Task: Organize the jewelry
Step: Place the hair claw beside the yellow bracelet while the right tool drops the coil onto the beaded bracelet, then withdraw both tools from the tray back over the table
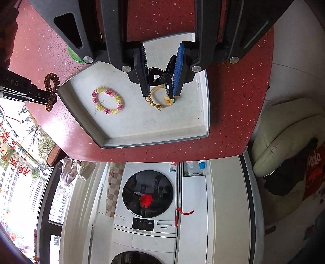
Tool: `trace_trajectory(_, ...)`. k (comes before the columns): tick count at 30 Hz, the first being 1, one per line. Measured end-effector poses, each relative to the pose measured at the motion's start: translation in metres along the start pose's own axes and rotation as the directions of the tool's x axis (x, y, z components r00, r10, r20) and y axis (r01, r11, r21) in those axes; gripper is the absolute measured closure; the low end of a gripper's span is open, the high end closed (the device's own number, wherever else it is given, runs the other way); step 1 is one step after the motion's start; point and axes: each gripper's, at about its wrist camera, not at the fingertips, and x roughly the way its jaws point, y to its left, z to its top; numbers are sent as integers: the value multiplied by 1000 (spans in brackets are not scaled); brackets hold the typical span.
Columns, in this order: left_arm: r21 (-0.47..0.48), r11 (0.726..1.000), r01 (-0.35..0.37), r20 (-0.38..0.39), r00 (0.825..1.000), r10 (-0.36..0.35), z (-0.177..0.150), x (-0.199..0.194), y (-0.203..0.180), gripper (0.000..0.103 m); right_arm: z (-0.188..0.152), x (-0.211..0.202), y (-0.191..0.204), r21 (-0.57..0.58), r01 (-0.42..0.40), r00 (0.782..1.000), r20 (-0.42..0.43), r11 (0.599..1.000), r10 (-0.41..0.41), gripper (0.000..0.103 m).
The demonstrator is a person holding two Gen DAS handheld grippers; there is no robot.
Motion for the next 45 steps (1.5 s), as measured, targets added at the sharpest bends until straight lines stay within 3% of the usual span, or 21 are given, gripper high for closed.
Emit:
trace_trajectory(14,-15,998,-68,-99,993,66,8,73,6,61,46,80,4,-3,64,997,-49,998,-64,90)
trace_trajectory(28,30,990,-140,-128,981,143,-3,95,1,61,48,118,2,-17,101,989,-103,995,-102,88)
trace_trajectory(30,34,989,-147,-127,980,150,-4,97,1,61,49,119,2,-13,93,990,-109,996,-94,83)
trace_trajectory(32,38,988,-152,-121,980,155,-5,96,0,61,50,118,2,-15,93,989,-111,996,-94,58)
trace_trajectory(33,40,987,-155,-120,980,159,-5,95,0,61,50,118,1,-15,90,990,-109,996,-91,53)
trace_trajectory(40,47,986,-161,-107,980,165,-5,89,-3,61,47,100,4,5,42,996,-74,999,-41,50)
trace_trajectory(42,42,987,-158,-100,982,161,-5,86,-3,37,45,92,5,11,29,998,-58,1000,-28,49)
trace_trajectory(43,32,986,-161,-90,983,163,-4,83,-2,4,43,87,6,13,25,999,-49,1000,-24,49)
trace_trajectory(45,17,985,-171,-35,985,171,-3,73,-2,0,40,78,5,22,17,999,-33,1000,-16,49)
